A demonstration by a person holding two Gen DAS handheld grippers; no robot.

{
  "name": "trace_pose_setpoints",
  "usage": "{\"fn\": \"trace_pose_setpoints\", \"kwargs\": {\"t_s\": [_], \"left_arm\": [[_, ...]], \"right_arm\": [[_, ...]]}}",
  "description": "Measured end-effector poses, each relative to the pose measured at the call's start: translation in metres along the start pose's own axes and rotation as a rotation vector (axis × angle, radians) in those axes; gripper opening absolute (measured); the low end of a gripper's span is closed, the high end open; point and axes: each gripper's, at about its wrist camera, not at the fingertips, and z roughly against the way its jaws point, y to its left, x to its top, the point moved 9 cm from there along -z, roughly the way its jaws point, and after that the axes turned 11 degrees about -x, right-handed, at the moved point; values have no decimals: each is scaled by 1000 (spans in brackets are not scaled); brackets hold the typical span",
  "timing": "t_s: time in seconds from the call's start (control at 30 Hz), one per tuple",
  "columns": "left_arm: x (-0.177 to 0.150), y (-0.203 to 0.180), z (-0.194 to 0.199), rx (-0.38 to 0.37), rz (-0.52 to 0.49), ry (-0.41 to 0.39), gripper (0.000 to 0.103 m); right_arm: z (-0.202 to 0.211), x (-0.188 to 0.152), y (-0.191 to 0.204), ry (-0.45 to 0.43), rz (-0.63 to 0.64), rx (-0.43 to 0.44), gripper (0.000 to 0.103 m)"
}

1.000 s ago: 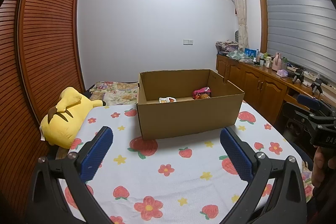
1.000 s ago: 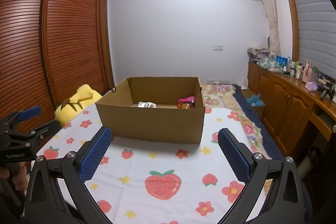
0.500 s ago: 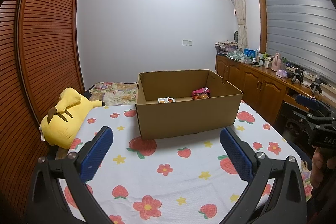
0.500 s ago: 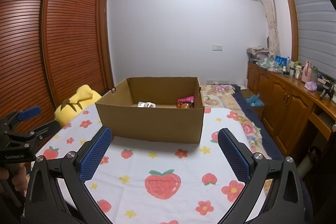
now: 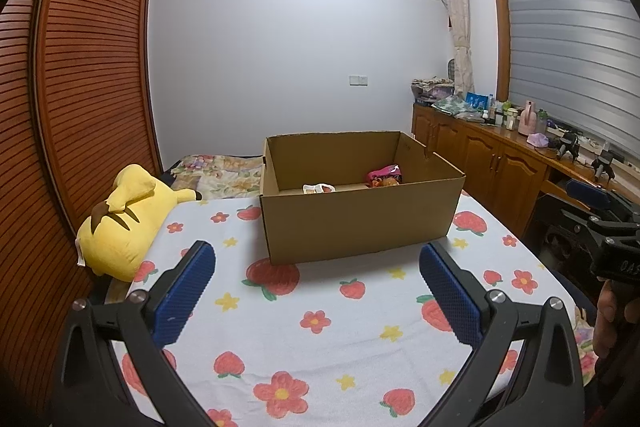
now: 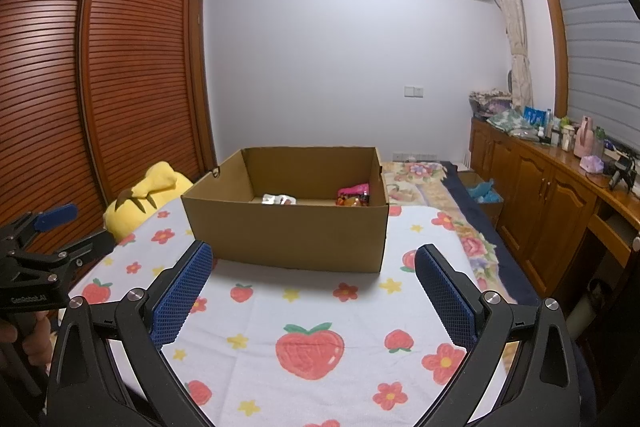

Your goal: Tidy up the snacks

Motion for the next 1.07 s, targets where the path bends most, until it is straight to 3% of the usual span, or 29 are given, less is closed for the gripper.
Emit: {"fn": "trace_pose_setpoints", "kwargs": {"t_s": [1.07], "left_arm": [[-4, 7, 0, 6, 3, 4, 103]], "right_arm": [[2, -2, -1, 1, -3, -1, 103]]}}
